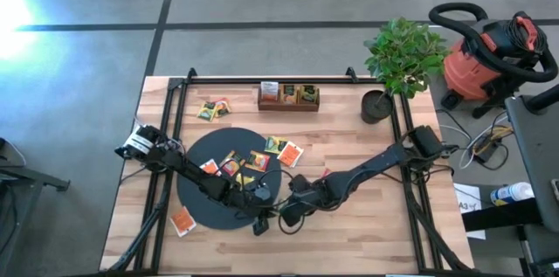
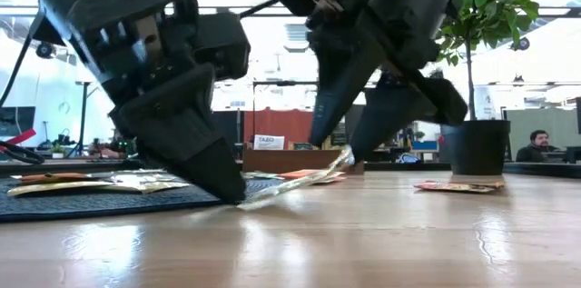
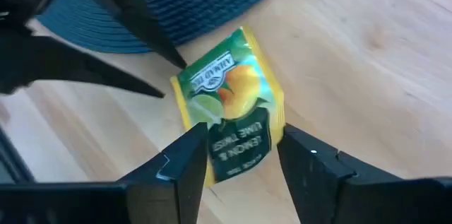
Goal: Pick & Place Tea
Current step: Put the green tea bag into the right section of the wooden organizer
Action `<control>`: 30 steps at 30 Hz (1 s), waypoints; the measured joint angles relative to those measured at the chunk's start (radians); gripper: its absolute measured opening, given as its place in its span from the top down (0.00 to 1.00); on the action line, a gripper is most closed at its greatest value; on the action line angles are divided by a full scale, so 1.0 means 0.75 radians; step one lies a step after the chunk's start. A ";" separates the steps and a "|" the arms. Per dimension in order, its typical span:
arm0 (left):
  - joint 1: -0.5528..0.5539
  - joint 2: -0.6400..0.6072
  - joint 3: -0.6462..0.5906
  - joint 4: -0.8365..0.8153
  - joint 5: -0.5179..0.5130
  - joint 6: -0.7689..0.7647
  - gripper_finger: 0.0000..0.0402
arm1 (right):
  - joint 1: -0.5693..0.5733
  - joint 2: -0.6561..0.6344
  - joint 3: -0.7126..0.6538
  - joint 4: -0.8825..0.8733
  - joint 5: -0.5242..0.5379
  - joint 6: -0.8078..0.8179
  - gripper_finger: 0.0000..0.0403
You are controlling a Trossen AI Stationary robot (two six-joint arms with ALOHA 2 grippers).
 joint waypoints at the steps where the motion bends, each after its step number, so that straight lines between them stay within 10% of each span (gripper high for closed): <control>1: 0.000 0.000 0.016 0.001 -0.009 0.015 0.74 | 0.004 -0.010 0.000 -0.032 0.012 0.000 0.57; 30: 0.012 0.105 0.066 0.070 0.006 0.002 0.74 | 0.022 0.005 -0.255 0.375 -0.076 0.287 0.56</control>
